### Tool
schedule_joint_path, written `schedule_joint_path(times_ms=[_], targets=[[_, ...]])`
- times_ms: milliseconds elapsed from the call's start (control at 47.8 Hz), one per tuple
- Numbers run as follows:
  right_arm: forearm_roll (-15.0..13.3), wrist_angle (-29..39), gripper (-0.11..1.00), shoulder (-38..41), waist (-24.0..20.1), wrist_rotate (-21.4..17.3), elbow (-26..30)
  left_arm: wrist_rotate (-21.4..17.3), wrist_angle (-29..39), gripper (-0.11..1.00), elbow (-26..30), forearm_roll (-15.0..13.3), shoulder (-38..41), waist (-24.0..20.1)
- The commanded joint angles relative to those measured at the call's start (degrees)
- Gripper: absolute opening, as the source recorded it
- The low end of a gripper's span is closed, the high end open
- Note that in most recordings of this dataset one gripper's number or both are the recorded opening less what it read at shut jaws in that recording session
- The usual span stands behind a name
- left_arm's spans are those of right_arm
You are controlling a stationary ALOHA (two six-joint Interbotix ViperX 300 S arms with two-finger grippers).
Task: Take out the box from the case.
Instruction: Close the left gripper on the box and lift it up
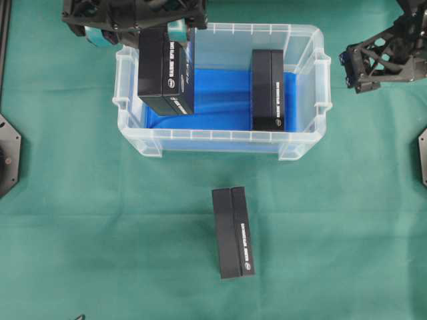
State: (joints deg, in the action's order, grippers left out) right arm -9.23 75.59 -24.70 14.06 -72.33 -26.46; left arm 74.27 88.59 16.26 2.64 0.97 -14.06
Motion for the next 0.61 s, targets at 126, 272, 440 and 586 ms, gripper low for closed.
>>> schedule_joint_path(times_ms=[126,272,440,586], targets=[[0.09,-0.09,0.87,-0.7,0.0,-0.18,0.62,-0.35,0.35,0.61,2.11,0.18,-1.93,0.35],[0.09,0.0,0.87,-0.79,0.0,-0.18,0.53,-0.35,0.35,0.61,2.11,0.18,-1.93,0.35],[0.09,0.0,0.87,-0.7,0.0,-0.18,0.53,-0.35,0.35,0.61,1.93,0.18,-2.02,0.35],[0.09,0.0,0.87,-0.79,0.0,-0.18,0.53,-0.35,0.35,0.61,1.85,0.18,-2.02,0.35]])
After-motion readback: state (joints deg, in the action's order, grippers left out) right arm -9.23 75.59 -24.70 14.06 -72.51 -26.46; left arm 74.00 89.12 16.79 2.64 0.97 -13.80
